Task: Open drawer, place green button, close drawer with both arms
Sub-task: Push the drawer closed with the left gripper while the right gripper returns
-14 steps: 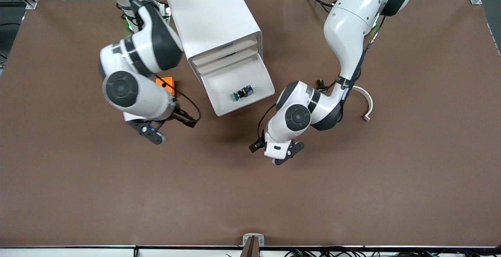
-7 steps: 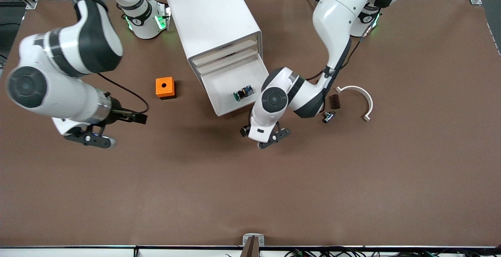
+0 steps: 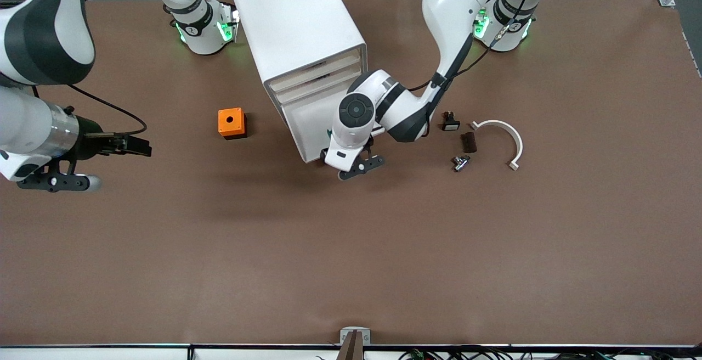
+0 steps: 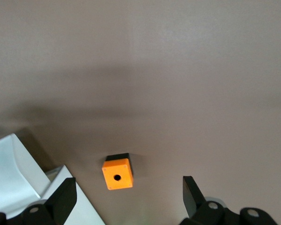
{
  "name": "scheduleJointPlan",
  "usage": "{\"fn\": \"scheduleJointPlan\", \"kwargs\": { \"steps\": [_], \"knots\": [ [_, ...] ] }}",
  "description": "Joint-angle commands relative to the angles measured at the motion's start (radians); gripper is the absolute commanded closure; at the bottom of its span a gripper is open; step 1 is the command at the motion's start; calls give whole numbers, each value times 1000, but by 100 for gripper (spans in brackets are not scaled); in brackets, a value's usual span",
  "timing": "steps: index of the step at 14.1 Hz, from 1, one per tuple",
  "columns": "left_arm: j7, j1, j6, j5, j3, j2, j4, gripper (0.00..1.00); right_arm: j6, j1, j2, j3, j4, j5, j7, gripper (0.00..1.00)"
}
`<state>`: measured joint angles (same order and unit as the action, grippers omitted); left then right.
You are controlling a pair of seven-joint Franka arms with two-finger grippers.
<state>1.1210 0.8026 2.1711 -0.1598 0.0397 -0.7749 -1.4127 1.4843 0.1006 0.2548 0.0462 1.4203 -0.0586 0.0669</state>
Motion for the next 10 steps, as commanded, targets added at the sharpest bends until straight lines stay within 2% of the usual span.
{"fn": "scheduleJointPlan", "kwargs": {
  "steps": [1, 6, 10],
  "knots": [
    [13, 23, 4, 25, -6, 42, -66, 1, -21, -45, -58, -17, 5, 25, -80, 0],
    [5, 53, 4, 10, 26, 40, -66, 1, -50, -67, -77, -19, 5, 45, -81, 0],
    [2, 52, 4, 6, 61, 40, -68, 1, -75, -70, -69, -19, -60, 39, -82, 0]
  ]
}}
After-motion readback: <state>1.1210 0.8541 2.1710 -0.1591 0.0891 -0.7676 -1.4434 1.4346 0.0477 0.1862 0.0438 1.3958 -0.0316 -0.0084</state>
